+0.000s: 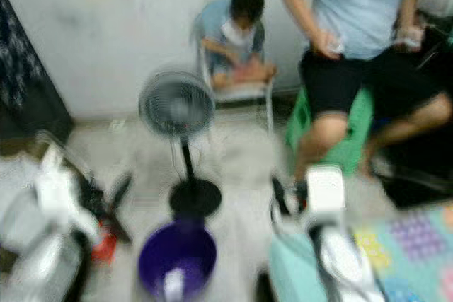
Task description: Clean up the room
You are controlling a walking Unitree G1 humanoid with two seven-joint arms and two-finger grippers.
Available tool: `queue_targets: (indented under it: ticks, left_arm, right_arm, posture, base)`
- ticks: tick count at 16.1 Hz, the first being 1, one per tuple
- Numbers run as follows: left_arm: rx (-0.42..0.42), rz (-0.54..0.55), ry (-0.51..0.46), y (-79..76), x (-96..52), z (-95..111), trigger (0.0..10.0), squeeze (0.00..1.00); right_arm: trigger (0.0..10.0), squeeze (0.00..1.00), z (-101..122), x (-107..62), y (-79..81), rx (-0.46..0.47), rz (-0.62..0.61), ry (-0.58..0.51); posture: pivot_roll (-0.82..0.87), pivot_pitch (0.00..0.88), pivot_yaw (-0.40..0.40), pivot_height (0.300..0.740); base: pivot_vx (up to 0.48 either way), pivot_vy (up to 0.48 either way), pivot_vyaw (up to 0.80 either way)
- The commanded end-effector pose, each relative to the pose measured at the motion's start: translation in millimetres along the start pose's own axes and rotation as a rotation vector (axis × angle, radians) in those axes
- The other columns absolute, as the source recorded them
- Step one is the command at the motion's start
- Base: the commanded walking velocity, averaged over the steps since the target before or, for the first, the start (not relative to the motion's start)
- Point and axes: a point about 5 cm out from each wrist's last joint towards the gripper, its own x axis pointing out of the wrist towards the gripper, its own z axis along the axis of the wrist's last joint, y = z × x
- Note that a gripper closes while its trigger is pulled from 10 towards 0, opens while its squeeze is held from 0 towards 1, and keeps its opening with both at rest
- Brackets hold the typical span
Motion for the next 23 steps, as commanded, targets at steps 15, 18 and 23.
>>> queue_targets:
  ticks: [15,18,23]
  left_arm:
    - [0.076,-0.015,0.002,-2.0,3.8,3.9,10.0,0.00]
    - [0.069,0.004,0.031,-0.6,5.7,0.4,10.0,0.00]
    - [0.087,-0.006,0.028,-1.9,6.2,0.9,10.0,0.00]
  right_arm:
    - [10.0,0.00,3.1,5.3,13.0,-0.069,0.079,-0.017]
    - [10.0,0.00,3.5,5.6,12.8,-0.066,0.080,-0.017]
    - [10.0,0.00,2.5,6.3,13.3,-0.061,0.079,-0.012]
  posture:
    - [-0.20,0.000,0.036,0.740]
    - [-0.20,0.000,0.037,0.740]
    - [-0.20,0.000,0.038,0.740]
  base:
    - [0.000,0.000,0.43]
    - [0.000,0.000,0.80]
    - [0.000,0.000,0.80]
